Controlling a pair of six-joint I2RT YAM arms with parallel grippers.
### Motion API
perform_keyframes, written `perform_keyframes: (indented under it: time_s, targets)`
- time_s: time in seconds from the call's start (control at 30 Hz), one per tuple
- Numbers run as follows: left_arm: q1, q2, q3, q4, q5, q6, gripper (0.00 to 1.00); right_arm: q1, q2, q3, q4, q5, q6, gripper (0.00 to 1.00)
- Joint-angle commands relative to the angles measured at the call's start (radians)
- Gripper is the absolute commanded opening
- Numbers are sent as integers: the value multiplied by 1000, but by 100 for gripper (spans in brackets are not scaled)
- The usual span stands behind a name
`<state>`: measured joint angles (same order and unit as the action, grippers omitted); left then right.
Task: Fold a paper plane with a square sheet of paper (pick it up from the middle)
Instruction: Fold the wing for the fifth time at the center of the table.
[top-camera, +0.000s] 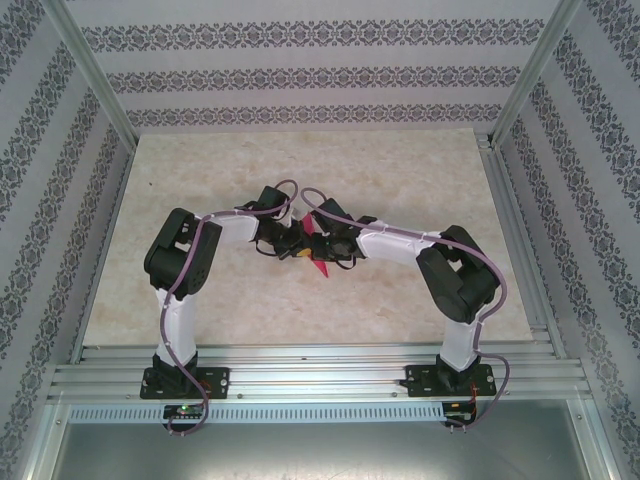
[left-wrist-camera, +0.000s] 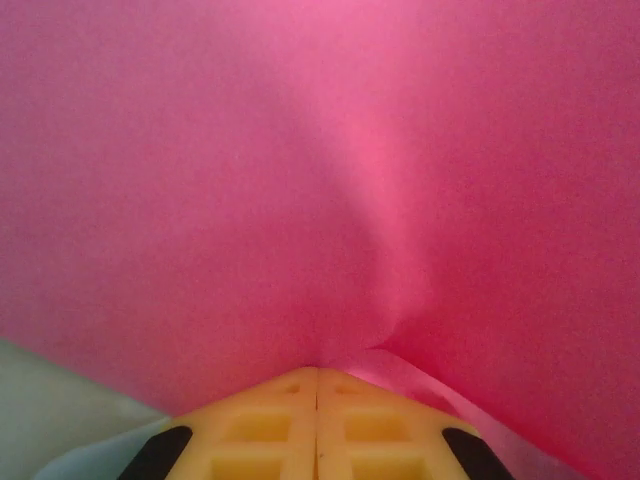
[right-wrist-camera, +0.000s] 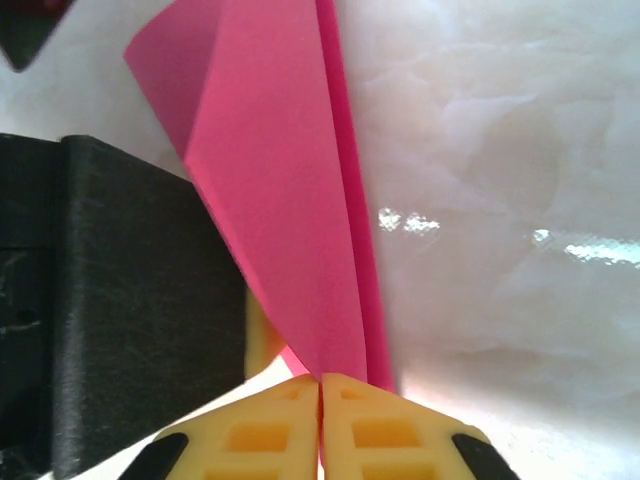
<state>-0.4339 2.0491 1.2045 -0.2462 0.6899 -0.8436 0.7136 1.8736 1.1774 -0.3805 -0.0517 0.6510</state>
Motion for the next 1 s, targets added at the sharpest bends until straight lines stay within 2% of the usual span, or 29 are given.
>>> perform_keyframes:
  time_s: [0.0,0.1,0.27,0.4,0.5,0.6,0.77,0.97]
  targets:
    - [12,-13,-17,-4,-49,-17,9,8,17,26,-81,77,-27,16]
    - [11,-16,-17,-2,-53,-16,9,3,-7,8,-78,80,-29,23]
    - [11,-7,-13,-1,-45,-15,9,6,-18,-24,-49,11,-39,22]
    - [12,-7,-6,-7,-45,-13,9,9,-35,-65,-46,25,-24,22]
    - [11,-7,-8,-5,-44,-13,9,12,-55,-88,-39,30,-28,20]
    - [11,-4,-5,-5,-43,-14,9,16,-49,-86,-35,21,-40,10]
    - [12,-3,-2,-11,-43,-9,9,24,-54,-88,-19,27,-44,13]
    - [12,-1,-2,-10,-43,-11,9,24,-36,-70,-31,28,-37,22]
